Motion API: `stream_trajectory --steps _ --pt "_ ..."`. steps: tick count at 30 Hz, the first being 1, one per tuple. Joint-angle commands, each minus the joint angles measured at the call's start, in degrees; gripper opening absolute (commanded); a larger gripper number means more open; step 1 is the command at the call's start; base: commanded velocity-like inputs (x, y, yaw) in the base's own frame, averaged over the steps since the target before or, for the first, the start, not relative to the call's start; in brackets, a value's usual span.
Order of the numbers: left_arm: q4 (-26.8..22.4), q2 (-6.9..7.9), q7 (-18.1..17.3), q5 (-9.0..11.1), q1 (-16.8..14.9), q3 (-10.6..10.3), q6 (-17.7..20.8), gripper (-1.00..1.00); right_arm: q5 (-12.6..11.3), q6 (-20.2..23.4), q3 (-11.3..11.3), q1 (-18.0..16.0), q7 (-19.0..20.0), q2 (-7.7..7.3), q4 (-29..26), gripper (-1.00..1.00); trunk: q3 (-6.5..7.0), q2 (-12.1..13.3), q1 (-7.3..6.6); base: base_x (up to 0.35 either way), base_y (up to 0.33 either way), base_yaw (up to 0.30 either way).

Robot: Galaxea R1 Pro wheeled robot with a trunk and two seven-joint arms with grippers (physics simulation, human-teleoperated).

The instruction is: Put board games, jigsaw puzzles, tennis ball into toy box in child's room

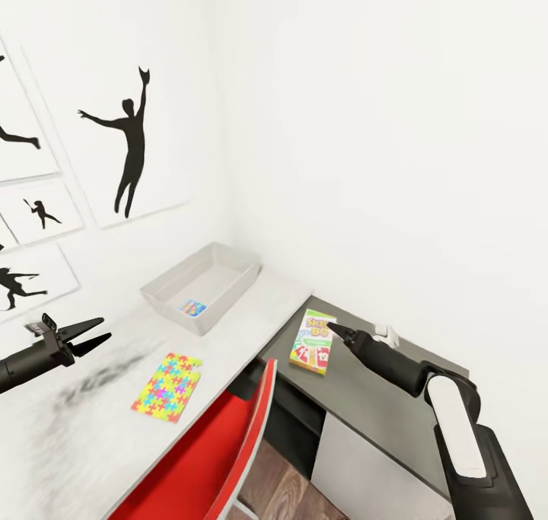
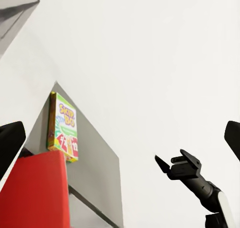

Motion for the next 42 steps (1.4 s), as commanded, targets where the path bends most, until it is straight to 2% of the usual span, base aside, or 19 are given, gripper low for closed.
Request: stream_trajectory --steps 1,13,20,42 --pt "0.0 0.02 -0.1 0.1 0.0 0.0 0.6 1.00 0.5 0.3 -0.2 -0.1 0.6 0.06 0.0 1.00 -0.05 -0.1 0.03 -0.075 -0.055 -0.214" --pt "0.0 0.00 -0.1 0.1 0.0 0.0 0.6 1.00 0.5 0.4 -0.1 -0.1 0.5 0.14 0.0 1.00 0.43 -0.1 0.03 -0.125 -0.092 -0.153" --pt "0.0 0.00 0.0 0.1 0.0 0.0 0.6 1.00 0.5 0.3 -0.1 -0.1 0.5 0.14 0.0 1.00 0.10 -0.1 0.03 -0.043 -0.136 -0.186" --pt "0.0 -0.05 0.0 0.0 0.0 -0.1 0.5 1.00 0.5 -0.9 -0.2 -0.1 0.5 0.14 1.9 1.00 -1.17 -0.1 0.03 -0.001 -0.004 -0.223"
